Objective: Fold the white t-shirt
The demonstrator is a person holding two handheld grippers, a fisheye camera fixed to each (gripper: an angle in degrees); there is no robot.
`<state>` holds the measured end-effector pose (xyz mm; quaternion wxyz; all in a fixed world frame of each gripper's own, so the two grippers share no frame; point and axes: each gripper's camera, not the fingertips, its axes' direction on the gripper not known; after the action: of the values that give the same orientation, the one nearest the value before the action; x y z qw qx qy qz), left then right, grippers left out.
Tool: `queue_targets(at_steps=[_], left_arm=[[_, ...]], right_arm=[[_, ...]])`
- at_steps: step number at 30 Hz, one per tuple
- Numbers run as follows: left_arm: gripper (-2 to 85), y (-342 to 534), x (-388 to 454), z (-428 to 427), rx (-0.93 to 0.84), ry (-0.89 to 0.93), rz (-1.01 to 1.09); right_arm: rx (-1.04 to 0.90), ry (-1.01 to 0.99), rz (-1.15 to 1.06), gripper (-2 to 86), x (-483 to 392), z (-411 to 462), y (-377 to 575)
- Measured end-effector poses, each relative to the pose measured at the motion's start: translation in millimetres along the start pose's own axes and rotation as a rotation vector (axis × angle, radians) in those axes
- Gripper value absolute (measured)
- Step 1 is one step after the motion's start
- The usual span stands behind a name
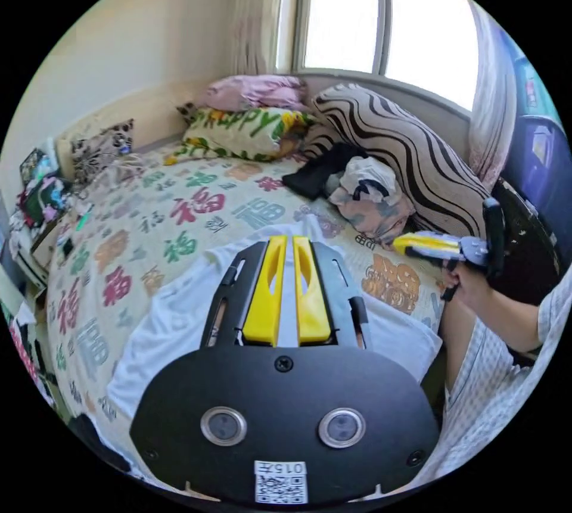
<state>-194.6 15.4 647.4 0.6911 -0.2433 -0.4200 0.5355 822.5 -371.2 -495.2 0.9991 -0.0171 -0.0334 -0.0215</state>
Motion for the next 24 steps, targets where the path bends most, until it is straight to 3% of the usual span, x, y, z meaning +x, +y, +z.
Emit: queue_targets(at_steps=[8,15,18,24], left_arm=[[6.6,-118,35,233,-0.372,0.158,0.049],[2.2,-129,37,318,-0.553,0.183,-0.054],[0.8,-131,17,306,-0.46,0.234,-0.138],[-0.1,-102,-64,206,-0.087,0.323,-0.345]], right_arm=[[-0.25,-0.219,0.204,8.5,83,114,-25],[-0.342,-0.365,0.215,0.1,100,167,-34],[-0.296,-0.368,0.169,-0.8,96,163,-40],[-0.184,-0.314,0.006,-1.0,58,137,-67]])
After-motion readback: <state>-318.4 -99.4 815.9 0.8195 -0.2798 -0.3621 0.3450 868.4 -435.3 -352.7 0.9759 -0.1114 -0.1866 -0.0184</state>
